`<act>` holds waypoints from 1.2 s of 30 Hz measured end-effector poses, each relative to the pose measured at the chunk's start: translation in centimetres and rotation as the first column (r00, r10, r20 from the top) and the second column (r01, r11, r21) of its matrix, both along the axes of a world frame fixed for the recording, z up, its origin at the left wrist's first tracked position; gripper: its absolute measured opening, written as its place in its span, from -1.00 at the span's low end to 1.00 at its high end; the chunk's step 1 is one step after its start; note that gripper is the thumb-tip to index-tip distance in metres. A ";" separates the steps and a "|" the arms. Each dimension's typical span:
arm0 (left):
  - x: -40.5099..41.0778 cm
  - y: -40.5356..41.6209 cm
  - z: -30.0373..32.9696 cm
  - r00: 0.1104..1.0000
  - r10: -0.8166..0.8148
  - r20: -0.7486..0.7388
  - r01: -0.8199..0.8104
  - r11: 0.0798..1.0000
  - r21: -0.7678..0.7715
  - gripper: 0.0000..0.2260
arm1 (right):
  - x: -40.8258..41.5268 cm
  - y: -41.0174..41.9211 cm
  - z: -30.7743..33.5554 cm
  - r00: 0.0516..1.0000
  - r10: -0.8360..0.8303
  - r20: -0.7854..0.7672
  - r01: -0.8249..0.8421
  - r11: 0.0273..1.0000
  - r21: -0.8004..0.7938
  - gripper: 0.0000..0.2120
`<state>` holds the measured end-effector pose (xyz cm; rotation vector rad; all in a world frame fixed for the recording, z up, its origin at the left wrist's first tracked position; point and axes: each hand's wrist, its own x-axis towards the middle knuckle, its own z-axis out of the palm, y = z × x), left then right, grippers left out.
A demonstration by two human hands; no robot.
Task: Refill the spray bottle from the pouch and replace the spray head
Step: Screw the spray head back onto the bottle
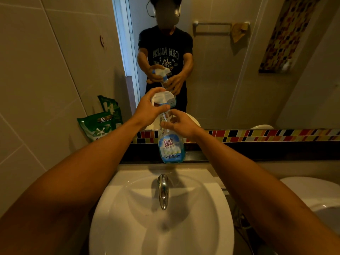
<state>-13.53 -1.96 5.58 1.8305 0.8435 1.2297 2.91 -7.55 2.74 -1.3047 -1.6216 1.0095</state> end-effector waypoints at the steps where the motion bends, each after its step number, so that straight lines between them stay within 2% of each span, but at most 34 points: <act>1: -0.1 0.1 0.1 1.000 -0.008 0.003 0.008 1.000 -0.008 -0.48 | 0.0 0.0 0.0 1.000 0.007 -0.008 -0.007 1.000 -0.001 -0.56; 9: -0.7 0.7 0.2 0.996 -0.080 -0.041 0.076 0.992 -0.099 -0.46 | 0.7 -0.1 -0.1 0.998 0.049 -0.049 -0.051 0.998 -0.040 -0.62; 16: 0.0 0.3 -0.3 0.999 -0.032 -0.018 0.031 0.999 -0.025 -0.48 | 0.5 0.0 0.0 0.999 0.035 -0.022 -0.036 0.999 -0.027 -0.61; 25: -0.1 0.6 -0.4 0.997 -0.076 -0.024 0.073 0.993 -0.090 -0.48 | 1.0 0.3 -0.3 1.000 0.008 0.004 -0.008 0.999 -0.040 -0.63; 31: 0.1 0.3 -0.5 1.000 0.014 -0.004 -0.014 1.000 -0.015 -0.50 | 0.5 0.7 -0.6 0.999 0.012 0.040 -0.011 1.000 -0.027 -0.56; 36: 0.0 0.6 -0.7 0.999 0.014 -0.029 -0.014 1.000 -0.009 -0.51 | 0.2 0.8 -0.7 0.999 0.009 0.033 -0.008 1.000 -0.020 -0.57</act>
